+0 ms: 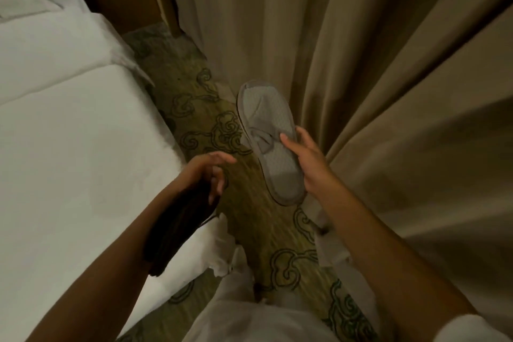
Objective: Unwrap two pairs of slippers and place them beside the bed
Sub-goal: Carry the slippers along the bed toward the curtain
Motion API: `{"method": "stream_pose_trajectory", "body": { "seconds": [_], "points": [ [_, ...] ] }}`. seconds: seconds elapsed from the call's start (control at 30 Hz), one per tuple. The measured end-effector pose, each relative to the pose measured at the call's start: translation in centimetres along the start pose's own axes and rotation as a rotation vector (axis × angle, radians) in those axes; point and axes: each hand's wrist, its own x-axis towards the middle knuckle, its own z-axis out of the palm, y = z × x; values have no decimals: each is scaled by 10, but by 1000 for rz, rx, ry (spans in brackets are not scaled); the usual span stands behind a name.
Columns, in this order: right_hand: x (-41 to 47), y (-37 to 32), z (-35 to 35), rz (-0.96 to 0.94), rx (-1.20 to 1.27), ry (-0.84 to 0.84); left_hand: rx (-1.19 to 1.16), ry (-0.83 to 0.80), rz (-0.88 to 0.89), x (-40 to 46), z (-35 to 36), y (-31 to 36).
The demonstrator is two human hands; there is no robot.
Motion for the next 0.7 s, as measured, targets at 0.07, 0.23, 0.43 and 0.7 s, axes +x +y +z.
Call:
{"method": "stream_pose_trajectory", "body": {
  "seconds": [0.07,0.23,0.43,0.7],
  "points": [
    [29,-9,13,36,-6,-28,84,29,36,18,4,12],
    [92,-24,54,72,-80,-98,257,90,172,66,10,41],
    [166,-37,77,80,-165,-184,183,355,165,125,-11,51],
    [234,-40,108,-76,-385,-143,542,746,75,181,-22,53]
  ]
}}
